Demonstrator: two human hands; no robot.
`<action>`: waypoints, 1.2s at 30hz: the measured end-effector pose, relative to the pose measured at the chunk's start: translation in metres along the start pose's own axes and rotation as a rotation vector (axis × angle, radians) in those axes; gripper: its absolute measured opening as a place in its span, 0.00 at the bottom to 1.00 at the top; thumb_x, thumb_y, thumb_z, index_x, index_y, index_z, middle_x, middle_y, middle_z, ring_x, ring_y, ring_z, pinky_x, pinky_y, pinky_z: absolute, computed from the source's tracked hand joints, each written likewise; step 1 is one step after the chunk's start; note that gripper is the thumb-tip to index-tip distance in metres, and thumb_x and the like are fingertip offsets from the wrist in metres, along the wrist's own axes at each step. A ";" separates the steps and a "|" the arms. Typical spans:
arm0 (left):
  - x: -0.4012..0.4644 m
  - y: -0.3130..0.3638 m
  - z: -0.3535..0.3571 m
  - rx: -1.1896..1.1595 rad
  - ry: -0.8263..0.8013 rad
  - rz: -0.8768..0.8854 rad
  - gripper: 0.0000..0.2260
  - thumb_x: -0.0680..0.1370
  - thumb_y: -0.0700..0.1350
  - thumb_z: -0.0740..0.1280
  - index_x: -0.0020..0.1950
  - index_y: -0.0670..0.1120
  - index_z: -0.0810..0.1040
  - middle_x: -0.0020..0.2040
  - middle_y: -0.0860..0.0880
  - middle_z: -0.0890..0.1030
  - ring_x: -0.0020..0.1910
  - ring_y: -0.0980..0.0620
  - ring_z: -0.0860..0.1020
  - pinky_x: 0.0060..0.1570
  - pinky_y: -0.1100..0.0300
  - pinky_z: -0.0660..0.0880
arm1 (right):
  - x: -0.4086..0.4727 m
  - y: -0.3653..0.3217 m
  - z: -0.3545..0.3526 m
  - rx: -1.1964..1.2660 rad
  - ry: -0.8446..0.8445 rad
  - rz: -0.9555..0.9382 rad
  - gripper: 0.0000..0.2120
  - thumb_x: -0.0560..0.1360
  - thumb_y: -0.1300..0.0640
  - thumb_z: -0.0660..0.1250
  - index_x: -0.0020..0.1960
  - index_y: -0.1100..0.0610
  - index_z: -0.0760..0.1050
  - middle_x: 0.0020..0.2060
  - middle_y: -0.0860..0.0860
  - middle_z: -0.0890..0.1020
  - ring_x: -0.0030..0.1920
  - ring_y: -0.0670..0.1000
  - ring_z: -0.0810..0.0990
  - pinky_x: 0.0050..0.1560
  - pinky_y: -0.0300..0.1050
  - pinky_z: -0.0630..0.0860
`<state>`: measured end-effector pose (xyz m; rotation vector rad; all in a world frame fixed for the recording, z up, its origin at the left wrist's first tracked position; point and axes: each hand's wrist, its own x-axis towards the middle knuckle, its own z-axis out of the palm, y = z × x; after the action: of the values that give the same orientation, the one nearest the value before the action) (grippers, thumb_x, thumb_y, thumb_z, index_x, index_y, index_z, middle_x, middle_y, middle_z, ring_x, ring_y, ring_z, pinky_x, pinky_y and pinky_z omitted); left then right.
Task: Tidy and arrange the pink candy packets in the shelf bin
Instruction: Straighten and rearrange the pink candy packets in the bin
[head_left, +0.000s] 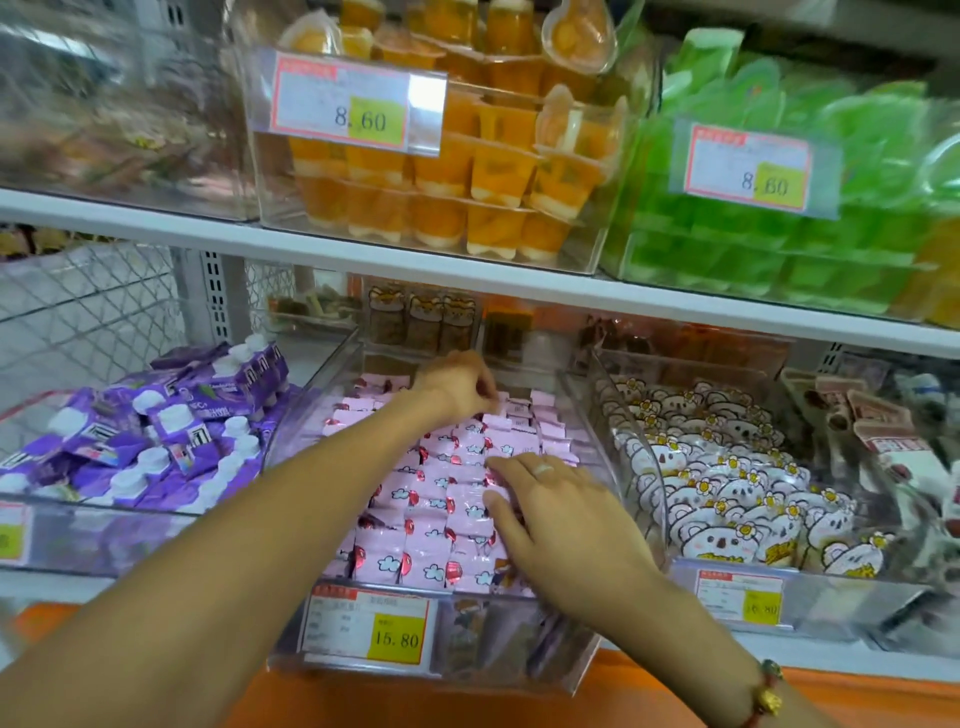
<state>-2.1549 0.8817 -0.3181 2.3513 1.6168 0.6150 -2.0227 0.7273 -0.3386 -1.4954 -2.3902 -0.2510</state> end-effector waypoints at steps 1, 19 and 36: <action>-0.001 0.000 0.001 -0.016 0.017 -0.007 0.08 0.78 0.48 0.67 0.53 0.47 0.81 0.53 0.49 0.82 0.49 0.50 0.79 0.51 0.54 0.77 | 0.000 -0.001 -0.003 0.052 0.022 0.000 0.21 0.81 0.45 0.50 0.72 0.48 0.62 0.66 0.46 0.71 0.64 0.48 0.69 0.60 0.42 0.65; -0.114 0.030 -0.049 -1.462 0.431 -0.433 0.12 0.81 0.41 0.61 0.62 0.39 0.74 0.52 0.43 0.81 0.56 0.50 0.79 0.45 0.64 0.79 | -0.026 0.050 -0.015 0.341 0.277 0.342 0.14 0.76 0.51 0.64 0.61 0.47 0.76 0.31 0.37 0.76 0.32 0.40 0.78 0.26 0.34 0.70; -0.162 0.037 -0.042 -1.392 0.120 -0.360 0.16 0.78 0.56 0.60 0.63 0.51 0.73 0.59 0.52 0.78 0.55 0.54 0.79 0.45 0.60 0.81 | -0.014 -0.002 -0.043 1.274 0.232 0.333 0.10 0.70 0.49 0.71 0.48 0.53 0.83 0.37 0.50 0.84 0.35 0.47 0.81 0.35 0.36 0.77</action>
<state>-2.1930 0.7161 -0.3003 0.9931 0.9698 1.2386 -2.0120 0.7017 -0.3034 -1.0430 -1.4523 0.9336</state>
